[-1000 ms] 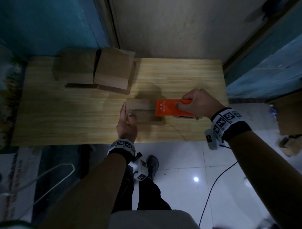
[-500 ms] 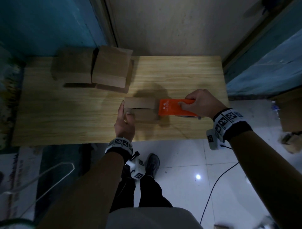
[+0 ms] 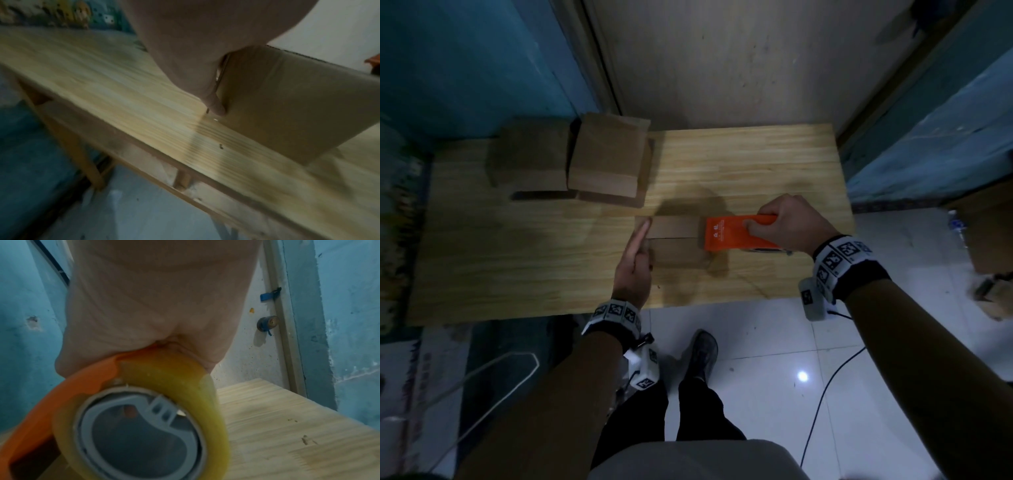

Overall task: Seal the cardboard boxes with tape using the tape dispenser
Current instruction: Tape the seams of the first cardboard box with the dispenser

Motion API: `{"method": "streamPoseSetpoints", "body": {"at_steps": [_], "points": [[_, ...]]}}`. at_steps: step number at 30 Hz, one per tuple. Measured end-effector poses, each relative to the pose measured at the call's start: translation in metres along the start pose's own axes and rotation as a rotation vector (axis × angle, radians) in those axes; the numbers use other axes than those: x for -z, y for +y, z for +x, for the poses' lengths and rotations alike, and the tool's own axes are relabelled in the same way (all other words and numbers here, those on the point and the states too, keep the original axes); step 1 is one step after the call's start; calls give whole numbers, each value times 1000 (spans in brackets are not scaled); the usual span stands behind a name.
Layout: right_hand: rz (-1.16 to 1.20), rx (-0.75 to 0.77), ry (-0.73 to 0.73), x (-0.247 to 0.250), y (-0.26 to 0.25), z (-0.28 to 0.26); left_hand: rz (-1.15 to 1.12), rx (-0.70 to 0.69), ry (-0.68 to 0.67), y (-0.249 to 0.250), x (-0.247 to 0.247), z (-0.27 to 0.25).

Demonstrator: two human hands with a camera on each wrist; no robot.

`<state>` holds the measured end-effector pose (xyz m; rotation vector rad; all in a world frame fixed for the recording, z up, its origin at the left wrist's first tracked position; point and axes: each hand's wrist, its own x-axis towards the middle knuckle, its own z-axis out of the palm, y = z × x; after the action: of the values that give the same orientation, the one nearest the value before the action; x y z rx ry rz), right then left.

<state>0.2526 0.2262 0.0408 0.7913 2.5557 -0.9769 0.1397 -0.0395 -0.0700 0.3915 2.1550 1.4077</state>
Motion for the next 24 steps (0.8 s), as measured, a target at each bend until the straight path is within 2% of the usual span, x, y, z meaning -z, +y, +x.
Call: {"method": "streamPoseSetpoints", "body": {"at_steps": [4, 7, 10, 14, 17, 20, 22, 24], "points": [[-1, 7, 9, 2, -2, 3, 27, 22, -2, 6, 10, 4], [1, 1, 13, 4, -1, 4, 237, 39, 83, 27, 6, 9], [-1, -3, 20, 3, 0, 4, 380, 123, 173, 43, -4, 14], [6, -4, 24, 2, 1, 4, 548, 170, 187, 47, -12, 15], [18, -3, 29, 1, 3, 4, 763, 96, 222, 48, -15, 19], [15, -4, 35, 0, 4, 4, 941, -102, 222, 55, -23, 19], [14, -7, 38, 0, 5, 4, 975, -205, 155, 56, -29, 16], [11, -5, 37, 0, 6, 4, 941, -210, 59, 52, -31, 17]]}}
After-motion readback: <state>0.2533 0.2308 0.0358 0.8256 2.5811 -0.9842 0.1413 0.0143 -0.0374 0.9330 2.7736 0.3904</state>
